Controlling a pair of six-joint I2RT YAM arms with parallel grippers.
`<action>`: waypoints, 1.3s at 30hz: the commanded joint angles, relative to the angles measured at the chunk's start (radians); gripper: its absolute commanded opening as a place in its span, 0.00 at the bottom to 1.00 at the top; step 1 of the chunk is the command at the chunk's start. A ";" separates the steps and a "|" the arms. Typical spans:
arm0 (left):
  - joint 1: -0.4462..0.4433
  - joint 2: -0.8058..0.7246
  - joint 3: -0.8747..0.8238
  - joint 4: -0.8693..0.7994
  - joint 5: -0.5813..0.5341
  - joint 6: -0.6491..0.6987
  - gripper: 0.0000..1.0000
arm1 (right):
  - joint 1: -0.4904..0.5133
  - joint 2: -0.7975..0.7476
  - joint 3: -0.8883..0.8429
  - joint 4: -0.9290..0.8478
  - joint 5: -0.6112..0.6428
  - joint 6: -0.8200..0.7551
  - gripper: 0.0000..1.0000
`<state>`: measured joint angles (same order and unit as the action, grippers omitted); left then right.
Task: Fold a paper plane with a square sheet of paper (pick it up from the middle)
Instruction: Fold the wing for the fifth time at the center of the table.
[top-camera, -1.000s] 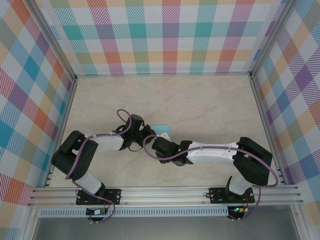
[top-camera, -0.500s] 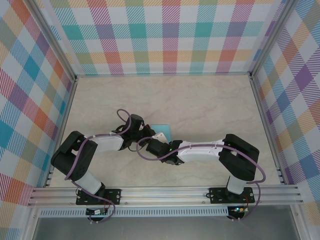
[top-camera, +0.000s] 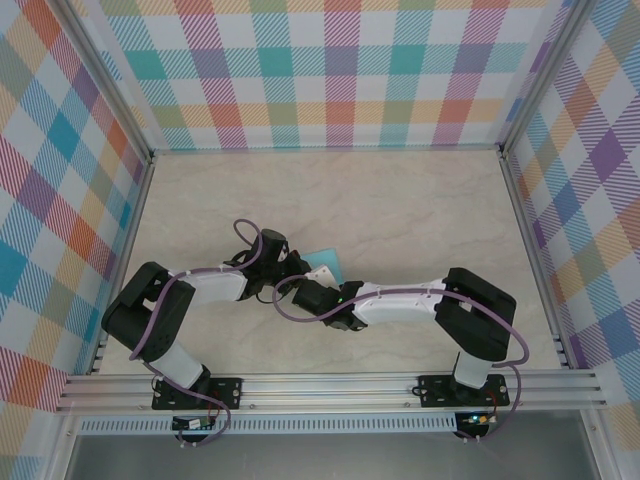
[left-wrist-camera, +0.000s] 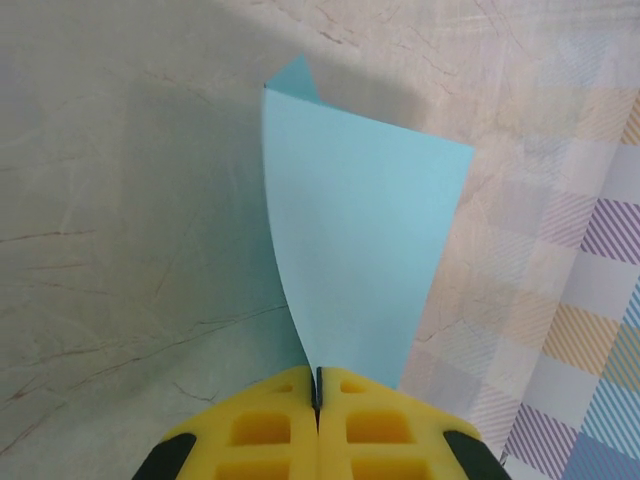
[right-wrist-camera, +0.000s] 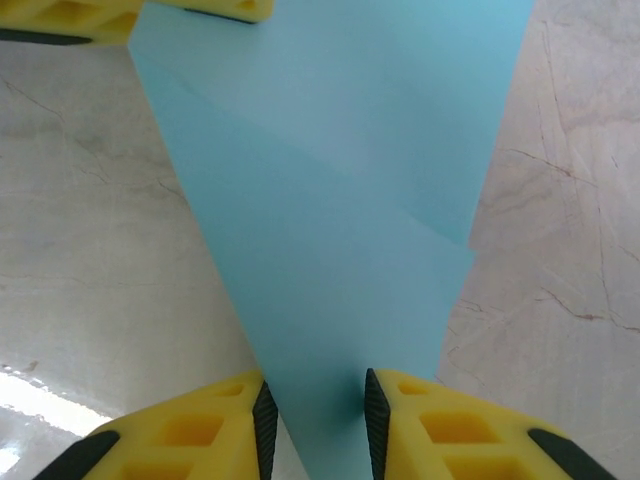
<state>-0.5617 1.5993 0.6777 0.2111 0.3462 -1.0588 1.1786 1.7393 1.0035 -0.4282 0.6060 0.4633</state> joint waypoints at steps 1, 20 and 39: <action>-0.006 -0.018 0.017 -0.021 -0.006 0.007 0.03 | 0.006 0.016 0.017 -0.023 0.027 0.020 0.30; -0.005 -0.028 0.020 -0.034 -0.001 0.008 0.04 | 0.004 0.003 0.007 -0.001 0.032 0.026 0.17; 0.006 -0.207 0.031 -0.250 -0.101 0.064 0.70 | -0.185 -0.293 -0.271 0.338 -0.451 -0.085 0.03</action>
<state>-0.5606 1.3937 0.6910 0.0044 0.2600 -1.0031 1.0100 1.4681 0.7631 -0.1703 0.2756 0.4122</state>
